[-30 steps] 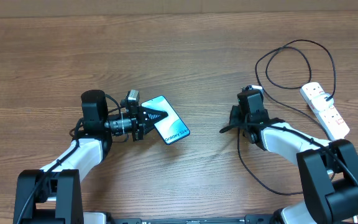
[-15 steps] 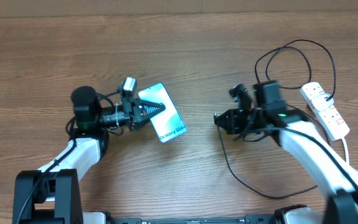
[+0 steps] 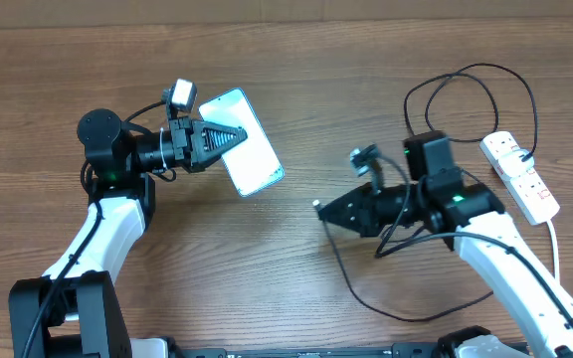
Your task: Plug charger to phone and switch on socket
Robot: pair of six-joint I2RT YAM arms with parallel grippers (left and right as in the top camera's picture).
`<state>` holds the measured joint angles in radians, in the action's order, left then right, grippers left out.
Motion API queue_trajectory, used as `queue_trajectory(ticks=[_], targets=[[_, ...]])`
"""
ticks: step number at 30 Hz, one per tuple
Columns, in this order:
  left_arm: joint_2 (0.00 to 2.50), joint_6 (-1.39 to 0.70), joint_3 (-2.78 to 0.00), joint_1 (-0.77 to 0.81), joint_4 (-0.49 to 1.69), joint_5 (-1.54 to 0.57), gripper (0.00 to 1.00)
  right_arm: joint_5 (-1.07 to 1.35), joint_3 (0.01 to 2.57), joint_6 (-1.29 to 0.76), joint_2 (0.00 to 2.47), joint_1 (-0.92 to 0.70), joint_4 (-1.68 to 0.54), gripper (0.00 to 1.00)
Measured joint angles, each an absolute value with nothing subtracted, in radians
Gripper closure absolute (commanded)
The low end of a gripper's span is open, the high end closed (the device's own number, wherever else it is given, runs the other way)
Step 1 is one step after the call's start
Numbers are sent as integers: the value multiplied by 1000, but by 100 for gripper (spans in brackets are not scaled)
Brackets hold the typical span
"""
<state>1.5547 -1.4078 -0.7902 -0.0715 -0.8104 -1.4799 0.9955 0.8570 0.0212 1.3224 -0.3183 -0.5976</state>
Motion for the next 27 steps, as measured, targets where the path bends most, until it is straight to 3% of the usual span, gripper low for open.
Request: queue_trajectory(ticks=[8,27], targets=[[1560,-1351,-790,-39,-809,-1478,96,1017,857,-35,1322,-435,-449,96],[1562,-1222,-790,-8,-809,-1482,96,1077,857,-231,1322,-441,-262,96]])
